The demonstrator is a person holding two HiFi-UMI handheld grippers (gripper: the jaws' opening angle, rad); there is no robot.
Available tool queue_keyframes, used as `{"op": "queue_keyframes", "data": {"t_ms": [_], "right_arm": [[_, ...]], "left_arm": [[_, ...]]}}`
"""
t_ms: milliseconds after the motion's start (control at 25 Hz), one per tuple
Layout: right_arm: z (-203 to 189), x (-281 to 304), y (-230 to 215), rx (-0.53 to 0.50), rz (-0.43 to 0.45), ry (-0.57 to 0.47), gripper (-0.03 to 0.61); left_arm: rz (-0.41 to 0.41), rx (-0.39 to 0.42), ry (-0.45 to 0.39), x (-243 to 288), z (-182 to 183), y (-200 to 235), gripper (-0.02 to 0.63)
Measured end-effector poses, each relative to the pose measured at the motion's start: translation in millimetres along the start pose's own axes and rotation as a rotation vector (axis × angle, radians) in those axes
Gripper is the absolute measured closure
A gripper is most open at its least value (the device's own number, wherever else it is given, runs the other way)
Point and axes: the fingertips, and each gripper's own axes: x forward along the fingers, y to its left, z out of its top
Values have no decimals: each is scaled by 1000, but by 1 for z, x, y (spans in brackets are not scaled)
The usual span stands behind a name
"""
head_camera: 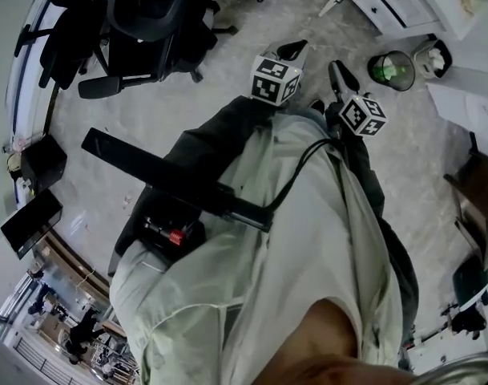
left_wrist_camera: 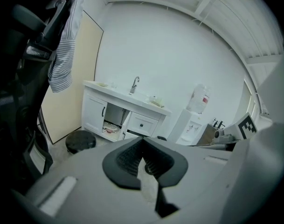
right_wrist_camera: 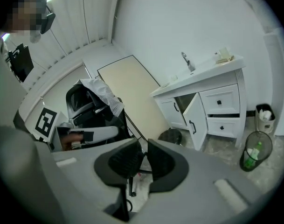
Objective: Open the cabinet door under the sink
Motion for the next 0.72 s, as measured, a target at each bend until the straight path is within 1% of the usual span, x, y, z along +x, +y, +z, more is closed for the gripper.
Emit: {"op": "queue_keyframes", "data": {"t_ms": [160, 280, 400, 520, 720], "right_arm": [[6, -17, -7, -61, -3, 19, 525], [3, -24, -14, -75, 7, 49, 525], [0, -30, -18, -88, 22, 78, 525], [2, -35, -24, -90, 28, 81, 535], [2, -41, -35, -62, 38, 85, 535]], "left_arm": [[0, -8, -1, 3, -3, -21, 606], [2, -6, -3, 9, -5, -36, 606], [18, -20, -7, 12, -7, -45, 606], [45, -38, -8, 12, -10, -48, 606], [73, -50, -7, 15, -14, -52, 606]]}}
